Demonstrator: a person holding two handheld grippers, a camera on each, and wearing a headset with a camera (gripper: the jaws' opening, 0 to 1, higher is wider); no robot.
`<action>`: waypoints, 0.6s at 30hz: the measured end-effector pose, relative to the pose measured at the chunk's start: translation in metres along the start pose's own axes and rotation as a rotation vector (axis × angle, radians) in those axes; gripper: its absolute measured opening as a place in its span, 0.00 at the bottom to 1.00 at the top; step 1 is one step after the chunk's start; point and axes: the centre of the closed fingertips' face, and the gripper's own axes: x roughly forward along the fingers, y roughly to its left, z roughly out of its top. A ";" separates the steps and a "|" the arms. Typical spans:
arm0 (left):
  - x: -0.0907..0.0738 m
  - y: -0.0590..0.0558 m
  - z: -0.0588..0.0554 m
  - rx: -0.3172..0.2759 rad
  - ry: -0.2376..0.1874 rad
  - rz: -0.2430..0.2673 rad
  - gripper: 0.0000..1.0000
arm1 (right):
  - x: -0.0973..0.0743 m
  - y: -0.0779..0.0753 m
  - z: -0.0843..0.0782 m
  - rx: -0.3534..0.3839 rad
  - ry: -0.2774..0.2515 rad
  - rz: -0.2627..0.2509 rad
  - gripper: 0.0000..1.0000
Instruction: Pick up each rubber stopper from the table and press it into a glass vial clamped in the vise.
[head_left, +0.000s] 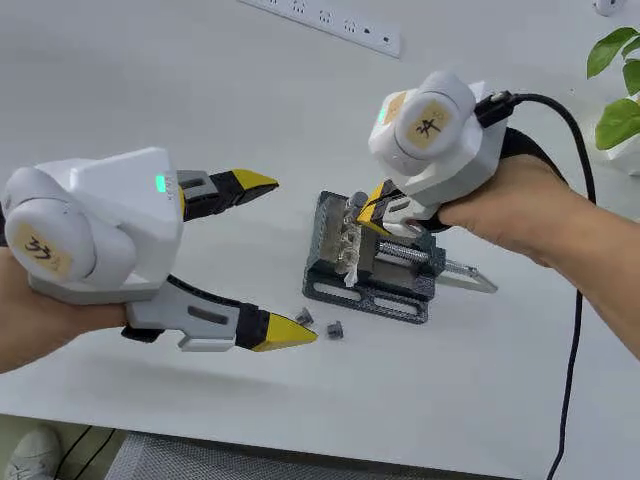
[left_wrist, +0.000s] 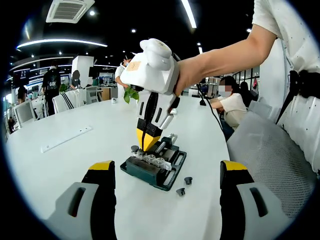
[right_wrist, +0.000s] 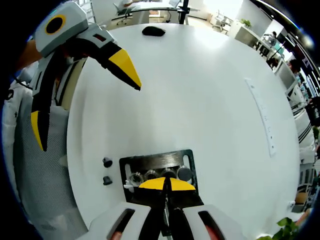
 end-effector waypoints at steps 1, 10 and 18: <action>0.000 0.000 0.001 0.000 0.000 -0.001 0.85 | -0.001 0.000 0.000 0.004 -0.004 0.003 0.00; -0.003 -0.001 0.003 0.015 0.017 -0.001 0.86 | -0.005 -0.002 -0.002 0.056 -0.068 0.023 0.00; -0.007 0.001 0.003 0.025 0.035 0.010 0.86 | -0.009 -0.003 -0.010 0.088 -0.102 0.015 0.02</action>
